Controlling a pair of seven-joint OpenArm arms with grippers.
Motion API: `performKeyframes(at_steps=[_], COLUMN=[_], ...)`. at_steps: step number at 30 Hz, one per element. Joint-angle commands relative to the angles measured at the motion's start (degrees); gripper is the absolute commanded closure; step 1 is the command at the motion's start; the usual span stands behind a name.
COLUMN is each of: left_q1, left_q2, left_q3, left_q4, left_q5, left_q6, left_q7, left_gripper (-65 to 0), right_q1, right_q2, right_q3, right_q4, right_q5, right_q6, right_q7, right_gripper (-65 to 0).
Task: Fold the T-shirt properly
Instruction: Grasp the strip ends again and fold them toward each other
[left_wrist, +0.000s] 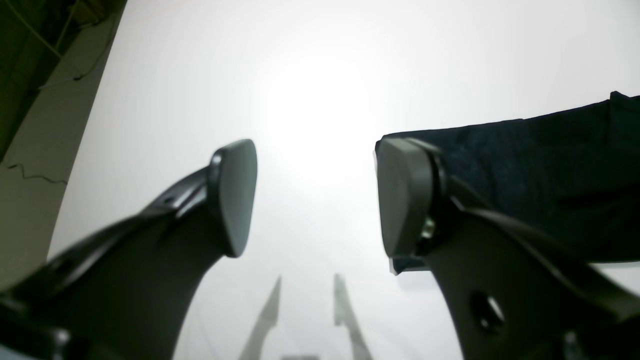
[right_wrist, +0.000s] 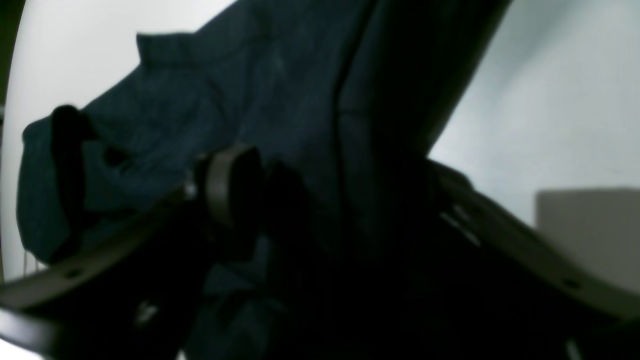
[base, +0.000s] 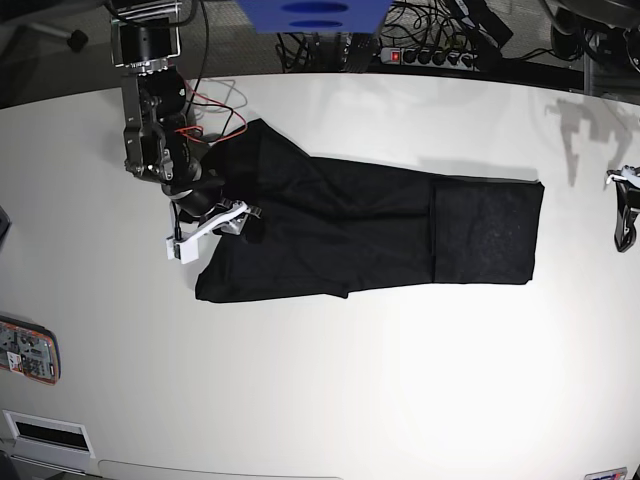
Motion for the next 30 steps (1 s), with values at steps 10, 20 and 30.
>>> performKeyframes(at_steps=[10, 20, 30], left_q1=[-1.29, -15.45, -13.86], left_q2=[-0.27, 10.9, 14.59], left_q3=[8.72, 33.16, 40.54], left_q4=[-2.38, -15.74, -27.17], left_q5=[-0.41, 4.86, 16.03], left_q6=[0.19, 0.45, 0.45], left_q7=[-1.59, -1.59, -15.48], left_gripper=[-33.3, -32.0, -31.8], right_q1=[-0.47, -0.38, -0.65], right_q2=[0.24, 0.5, 0.5], right_q3=[2.27, 3.24, 3.59], right_q4=[0.47, 0.38, 1.88], right_q5=[-0.46, -0.9, -15.14], right_q6=[-1.01, -1.01, -1.01], right_q7=[-4.35, -9.27, -14.28], right_gripper=[0.0, 0.0, 0.0])
